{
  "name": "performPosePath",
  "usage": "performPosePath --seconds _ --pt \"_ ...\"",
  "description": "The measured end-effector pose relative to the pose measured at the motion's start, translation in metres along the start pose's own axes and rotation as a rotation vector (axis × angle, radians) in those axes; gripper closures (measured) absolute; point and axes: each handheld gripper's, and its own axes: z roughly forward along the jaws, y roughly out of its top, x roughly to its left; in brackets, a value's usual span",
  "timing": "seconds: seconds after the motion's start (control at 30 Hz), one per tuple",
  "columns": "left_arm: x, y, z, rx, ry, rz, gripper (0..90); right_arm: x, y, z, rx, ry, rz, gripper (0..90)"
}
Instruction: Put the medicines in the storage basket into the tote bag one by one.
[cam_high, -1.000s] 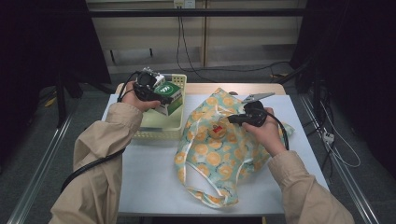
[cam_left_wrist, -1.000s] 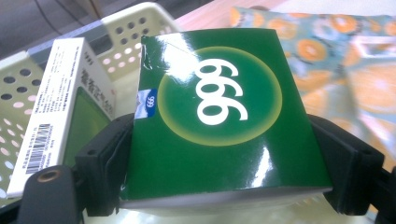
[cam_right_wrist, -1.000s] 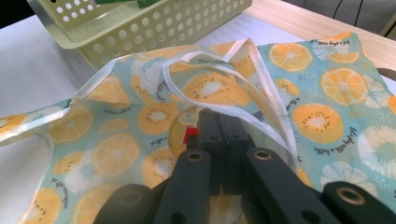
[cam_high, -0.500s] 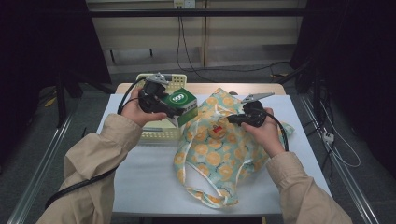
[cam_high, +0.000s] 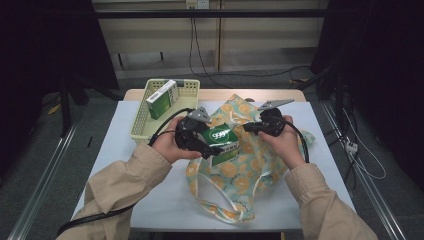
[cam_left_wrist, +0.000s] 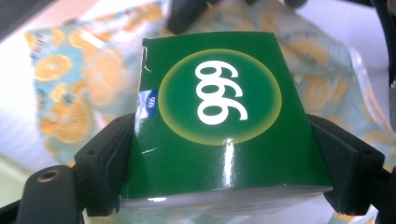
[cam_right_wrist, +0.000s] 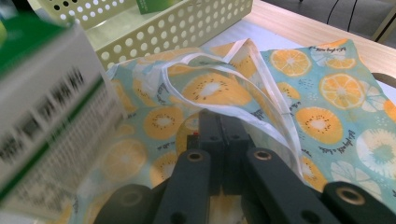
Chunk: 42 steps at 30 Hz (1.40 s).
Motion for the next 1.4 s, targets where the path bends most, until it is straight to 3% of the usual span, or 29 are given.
performPosePath --seconds 0.03,0.17,0.37,0.43,0.6,0.7,0.83,1.03,1.13,1.2,1.4 --pt "0.000 -0.003 0.006 -0.016 -0.047 -0.007 16.2 0.000 0.000 0.000 -0.003 0.001 0.000 90.0" --pt "-0.005 -0.010 0.024 0.021 -0.057 0.009 16.2 0.001 0.001 -0.001 -0.007 0.002 -0.001 90.0" --pt "-0.008 -0.017 0.055 0.051 -0.074 -0.001 16.2 0.002 0.003 -0.005 -0.016 0.002 -0.003 90.0" --pt "-0.008 -0.018 0.066 0.037 -0.078 -0.011 16.1 0.002 0.004 -0.006 -0.020 0.003 -0.007 90.0" --pt "0.003 -0.011 0.085 0.011 -0.029 -0.032 16.0 0.005 0.006 -0.010 -0.026 0.008 -0.016 90.0" --pt "0.013 -0.004 0.095 0.008 0.042 -0.033 16.0 0.006 0.008 -0.012 -0.032 0.010 -0.016 90.0" --pt "0.030 0.002 0.106 -0.029 0.076 -0.089 15.5 0.006 0.007 -0.012 -0.031 0.015 -0.016 90.0" --pt "0.043 0.008 0.121 -0.052 0.115 -0.119 13.8 0.005 0.007 -0.011 -0.034 0.021 -0.009 90.0" --pt "0.042 0.007 0.117 -0.059 0.084 -0.141 12.6 0.005 0.007 -0.010 -0.028 0.023 -0.012 90.0" --pt "0.038 0.006 0.108 -0.036 0.050 -0.143 10.3 0.005 0.006 -0.010 -0.027 0.024 -0.013 90.0" --pt "0.026 0.000 0.061 -0.007 -0.033 -0.085 10.1 0.002 0.004 -0.010 -0.025 0.024 -0.001 90.0"
